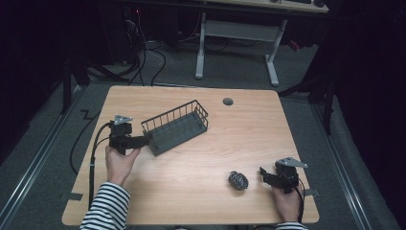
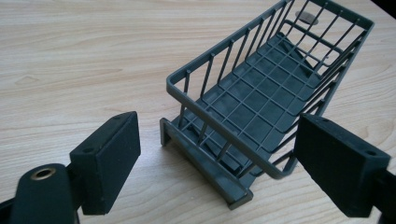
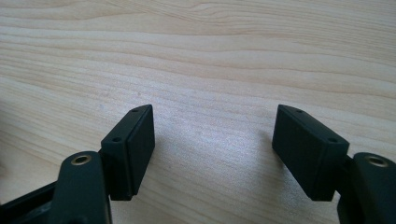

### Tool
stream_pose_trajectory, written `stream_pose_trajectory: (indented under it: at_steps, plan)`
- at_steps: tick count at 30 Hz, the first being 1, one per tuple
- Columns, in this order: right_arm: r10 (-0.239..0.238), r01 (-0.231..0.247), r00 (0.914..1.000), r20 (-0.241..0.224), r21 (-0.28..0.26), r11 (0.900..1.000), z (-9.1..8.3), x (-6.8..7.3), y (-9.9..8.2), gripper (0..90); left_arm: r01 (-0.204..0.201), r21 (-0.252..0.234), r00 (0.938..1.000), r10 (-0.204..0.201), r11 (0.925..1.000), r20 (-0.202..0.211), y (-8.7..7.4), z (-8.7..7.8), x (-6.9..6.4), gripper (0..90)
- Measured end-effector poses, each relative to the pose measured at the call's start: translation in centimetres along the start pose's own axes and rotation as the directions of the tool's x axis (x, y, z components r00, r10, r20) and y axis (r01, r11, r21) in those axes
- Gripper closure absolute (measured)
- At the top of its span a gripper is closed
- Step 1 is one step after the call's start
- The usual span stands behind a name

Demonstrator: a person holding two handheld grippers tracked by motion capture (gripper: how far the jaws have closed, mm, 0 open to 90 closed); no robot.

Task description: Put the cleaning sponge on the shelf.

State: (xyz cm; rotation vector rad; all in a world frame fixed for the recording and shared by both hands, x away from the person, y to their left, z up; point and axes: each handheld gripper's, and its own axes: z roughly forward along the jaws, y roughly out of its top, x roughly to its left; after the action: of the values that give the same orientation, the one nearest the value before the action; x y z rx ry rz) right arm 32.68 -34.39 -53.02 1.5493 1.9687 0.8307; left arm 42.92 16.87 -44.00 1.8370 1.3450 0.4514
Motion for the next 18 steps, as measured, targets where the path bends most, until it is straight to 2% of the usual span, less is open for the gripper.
stream_pose_trajectory:
  at_steps: [5,9,11,14,18]
  plan:
    - [0.000,0.000,1.0000,0.000,0.000,1.0000,0.0,0.0,0.0,29.7,-0.006,0.025,0.9996,0.007,0.9997,-0.028,0.4,1.1,-0.3,15.7]
    - [0.000,0.000,1.0000,-0.001,0.000,1.0000,0.0,0.0,0.0,29.7,0.009,0.047,0.9982,-0.006,0.9989,-0.060,0.3,2.3,-0.2,18.7]
    - [0.000,0.000,1.0000,-0.001,-0.001,1.0000,0.0,0.0,0.0,29.7,0.009,0.052,0.9980,-0.006,0.9986,-0.063,0.3,2.5,-0.2,20.8]
    - [0.000,0.000,1.0000,-0.001,-0.001,1.0000,0.0,0.0,0.0,29.7,-0.009,0.065,0.9972,0.014,0.9979,-0.073,0.1,3.1,-0.5,23.2]
    - [-0.001,0.001,1.0000,-0.002,-0.001,1.0000,0.0,0.0,0.0,29.7,-0.034,0.079,0.9963,0.040,0.9963,-0.075,-0.2,3.5,-0.8,30.9]
